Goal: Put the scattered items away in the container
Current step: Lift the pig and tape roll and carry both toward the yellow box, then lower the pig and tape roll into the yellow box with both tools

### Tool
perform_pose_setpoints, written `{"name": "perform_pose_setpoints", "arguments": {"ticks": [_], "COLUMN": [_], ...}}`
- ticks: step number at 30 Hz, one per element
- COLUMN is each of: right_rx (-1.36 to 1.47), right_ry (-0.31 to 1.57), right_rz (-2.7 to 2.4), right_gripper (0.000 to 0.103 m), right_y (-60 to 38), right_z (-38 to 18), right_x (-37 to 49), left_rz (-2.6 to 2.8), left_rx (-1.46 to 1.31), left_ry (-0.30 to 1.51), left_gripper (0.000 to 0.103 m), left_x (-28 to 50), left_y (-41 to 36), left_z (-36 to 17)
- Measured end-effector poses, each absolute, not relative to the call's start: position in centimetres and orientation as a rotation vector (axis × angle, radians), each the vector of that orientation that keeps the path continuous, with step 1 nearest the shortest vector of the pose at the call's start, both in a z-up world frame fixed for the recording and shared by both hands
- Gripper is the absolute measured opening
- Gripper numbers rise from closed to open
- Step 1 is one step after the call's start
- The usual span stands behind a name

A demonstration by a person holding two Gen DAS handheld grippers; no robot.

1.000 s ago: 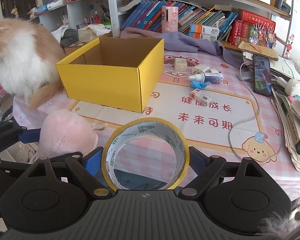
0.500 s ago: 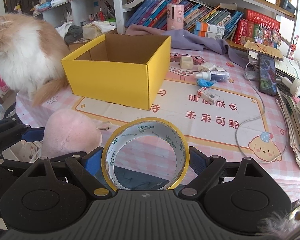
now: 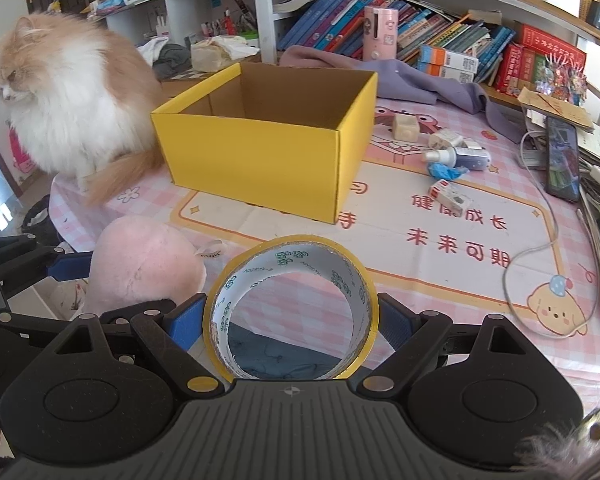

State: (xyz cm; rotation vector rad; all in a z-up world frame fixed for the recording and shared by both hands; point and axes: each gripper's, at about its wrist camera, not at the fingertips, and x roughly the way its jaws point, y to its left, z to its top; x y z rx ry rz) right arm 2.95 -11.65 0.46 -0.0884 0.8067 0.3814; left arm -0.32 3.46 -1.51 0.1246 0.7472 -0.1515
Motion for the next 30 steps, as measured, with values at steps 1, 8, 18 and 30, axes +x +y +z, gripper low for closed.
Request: {"name": "perform_pose_setpoints", "arguments": {"ticks": [1,8,18,30], "right_rx": [-0.089,-0.094,-0.118,-0.149], "right_ry": [0.807,0.817,0.812,0.715], "right_rz": [0.385,0.399,0.433,0.488], "right_gripper": [0.088,0.088,0.088,0.088], "right_y": [-11.5,-10.5,-8.9,-7.5], "right_z": [0.4,0.3,0.5,2.2], "right_x": [2.9,3.0,3.6,5.0], "left_rz": [-0.146,-0.119,-0.086,-0.010], "left_rx": [0.123,0.105,0.082,0.072], "left_ry": [0.749,0.762,0.761,0.694], "left_gripper": [0.060,0.060,0.060,0.060], "left_x": [-0.3,-0.4,-0.3,0.2], "left_y": [3.7,5.0,6.5,8.1], "left_z": [-1.5,-1.7,-1.6,0.1]}}
